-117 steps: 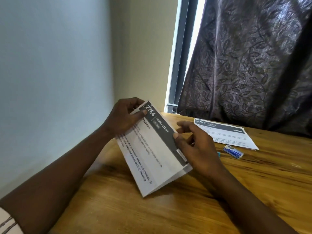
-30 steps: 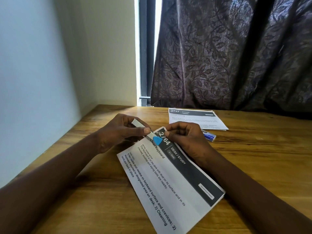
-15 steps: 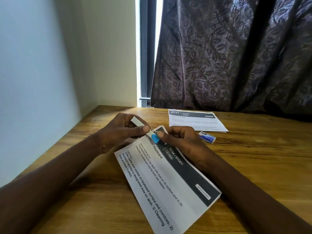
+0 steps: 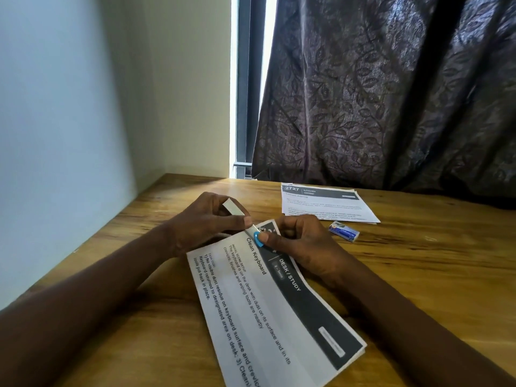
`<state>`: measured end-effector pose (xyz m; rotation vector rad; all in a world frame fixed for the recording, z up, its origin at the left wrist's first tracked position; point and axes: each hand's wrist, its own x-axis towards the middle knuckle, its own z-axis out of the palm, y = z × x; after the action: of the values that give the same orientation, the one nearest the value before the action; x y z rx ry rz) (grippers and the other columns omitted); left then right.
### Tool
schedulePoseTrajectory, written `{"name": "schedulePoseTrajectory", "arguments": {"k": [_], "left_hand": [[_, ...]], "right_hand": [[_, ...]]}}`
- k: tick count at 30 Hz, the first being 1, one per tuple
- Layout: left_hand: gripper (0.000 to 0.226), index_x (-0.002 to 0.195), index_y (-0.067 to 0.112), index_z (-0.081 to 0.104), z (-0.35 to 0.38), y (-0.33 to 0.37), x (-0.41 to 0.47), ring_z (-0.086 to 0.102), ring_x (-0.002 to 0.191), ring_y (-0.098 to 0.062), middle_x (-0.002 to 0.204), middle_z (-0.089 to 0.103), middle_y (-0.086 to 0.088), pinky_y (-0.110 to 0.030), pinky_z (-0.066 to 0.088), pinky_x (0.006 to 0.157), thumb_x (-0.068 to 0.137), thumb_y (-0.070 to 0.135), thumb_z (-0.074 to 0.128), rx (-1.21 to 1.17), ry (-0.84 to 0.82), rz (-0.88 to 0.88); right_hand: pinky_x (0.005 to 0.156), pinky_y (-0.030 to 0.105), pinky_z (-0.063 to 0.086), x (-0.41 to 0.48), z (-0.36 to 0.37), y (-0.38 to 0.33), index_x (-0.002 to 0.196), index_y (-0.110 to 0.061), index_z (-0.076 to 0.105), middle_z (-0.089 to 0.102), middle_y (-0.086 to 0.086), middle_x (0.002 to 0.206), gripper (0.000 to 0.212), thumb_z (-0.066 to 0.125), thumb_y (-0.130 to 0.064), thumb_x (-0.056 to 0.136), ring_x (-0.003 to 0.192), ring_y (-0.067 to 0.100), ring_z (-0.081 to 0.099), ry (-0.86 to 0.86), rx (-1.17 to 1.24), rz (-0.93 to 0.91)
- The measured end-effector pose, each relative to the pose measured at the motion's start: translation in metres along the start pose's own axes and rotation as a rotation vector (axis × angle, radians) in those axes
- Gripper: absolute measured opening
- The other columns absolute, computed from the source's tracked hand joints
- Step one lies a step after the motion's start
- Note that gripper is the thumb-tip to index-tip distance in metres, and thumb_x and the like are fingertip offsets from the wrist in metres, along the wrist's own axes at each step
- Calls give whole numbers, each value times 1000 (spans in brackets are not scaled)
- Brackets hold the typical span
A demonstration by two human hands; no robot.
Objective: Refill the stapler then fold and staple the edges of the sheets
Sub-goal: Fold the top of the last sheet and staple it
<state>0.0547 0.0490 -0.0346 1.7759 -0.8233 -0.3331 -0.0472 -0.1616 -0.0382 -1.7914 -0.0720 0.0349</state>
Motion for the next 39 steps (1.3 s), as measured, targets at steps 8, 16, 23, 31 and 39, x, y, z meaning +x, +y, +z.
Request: {"name": "schedulePoseTrajectory", "arguments": {"k": [8,16,23,31,39], "left_hand": [[75,100,7,76,-16,-8,3,65,79,-24,91,74,-13,-29,57,74,47,58,94,-254,152,18],[47,101,16,76,-27,-16,6,69,92,-17,103,76,-9,-31,55,81,62,40,87,-131,322,85],[51,100,9,73,-27,-22,2,76,92,-31,102,78,-10,-44,61,77,63,43,86,134,17,4],[64,96,16,76,-18,-2,-3,70,81,-16,96,78,3,-33,50,68,79,76,59,383,91,161],[36,108,5,75,-4,17,-13,78,87,-30,103,80,-11,-28,61,69,88,34,74,75,-78,32]], "right_hand": [[75,29,63,10,-1,8,115,-5,72,78,18,103,27,71,-17,91,88,27,74,35,250,-12],[71,33,64,9,-3,9,114,-3,71,77,24,102,30,74,3,85,87,34,74,80,298,-23],[73,35,64,9,-3,9,115,-2,68,77,24,103,31,74,1,85,86,33,74,69,375,-4],[74,35,64,12,-4,12,112,-3,70,76,24,105,27,73,0,85,83,29,75,60,520,-20],[77,40,62,10,-19,1,107,-3,73,76,24,105,20,73,-12,90,86,32,73,226,592,-179]]}}
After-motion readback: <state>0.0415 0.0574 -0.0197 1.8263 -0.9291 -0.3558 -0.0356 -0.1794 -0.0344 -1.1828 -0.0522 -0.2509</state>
